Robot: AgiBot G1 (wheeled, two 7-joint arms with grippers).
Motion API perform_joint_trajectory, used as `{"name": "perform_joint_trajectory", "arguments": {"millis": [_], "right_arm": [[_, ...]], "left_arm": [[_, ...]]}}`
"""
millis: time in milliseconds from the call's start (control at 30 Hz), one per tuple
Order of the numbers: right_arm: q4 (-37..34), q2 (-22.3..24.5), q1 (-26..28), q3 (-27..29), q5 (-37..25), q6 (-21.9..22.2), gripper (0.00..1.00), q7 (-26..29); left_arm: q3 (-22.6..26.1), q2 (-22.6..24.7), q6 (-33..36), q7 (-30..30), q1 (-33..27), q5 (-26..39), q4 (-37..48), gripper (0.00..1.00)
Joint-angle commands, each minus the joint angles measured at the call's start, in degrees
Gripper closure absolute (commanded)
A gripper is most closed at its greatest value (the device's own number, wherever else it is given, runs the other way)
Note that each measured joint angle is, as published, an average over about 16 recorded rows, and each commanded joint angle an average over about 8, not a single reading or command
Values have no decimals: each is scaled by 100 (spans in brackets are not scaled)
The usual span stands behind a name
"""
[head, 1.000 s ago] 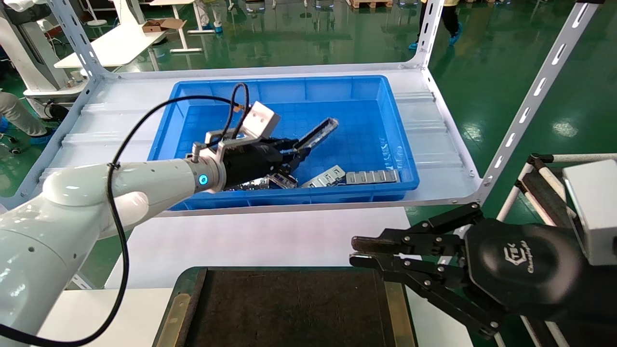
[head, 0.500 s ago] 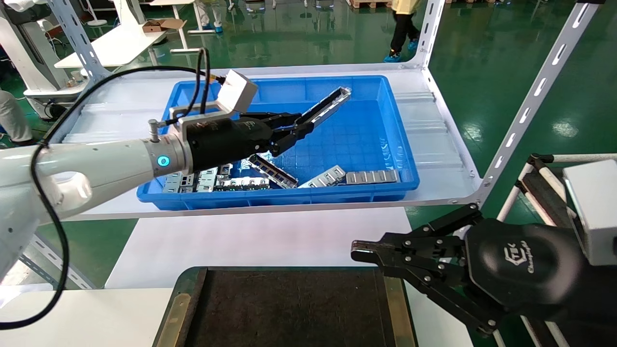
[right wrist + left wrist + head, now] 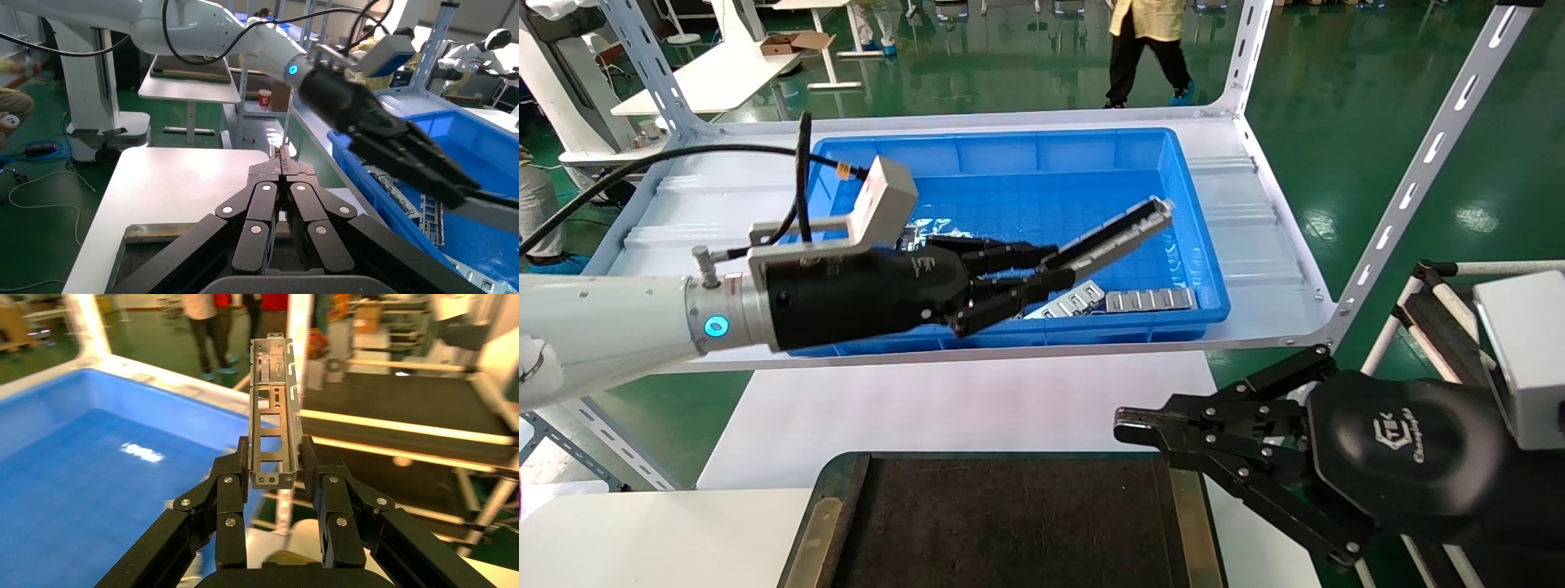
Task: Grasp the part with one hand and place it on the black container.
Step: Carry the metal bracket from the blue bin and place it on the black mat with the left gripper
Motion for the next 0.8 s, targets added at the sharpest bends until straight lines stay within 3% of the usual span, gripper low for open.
{"name": "perform_joint_trajectory", "arguments": {"millis": [33,267,433,800], "right_arm": [[0,0,0,0,0,0,100,0],[0,0,0,0,0,0,100,0],[0,0,0,0,0,0,100,0],[0,0,0,-1,0,0,100,0]], "left_arm": [[-16,-99,212,-20,104,-51,-140,100],[-26,-466,293,-231,990,-225,-1271,100],[37,-769,-91,-553,1810,-268,-2320,100],[205,-1132,-2565,-1412,3645,-86,-4238,100]]}}
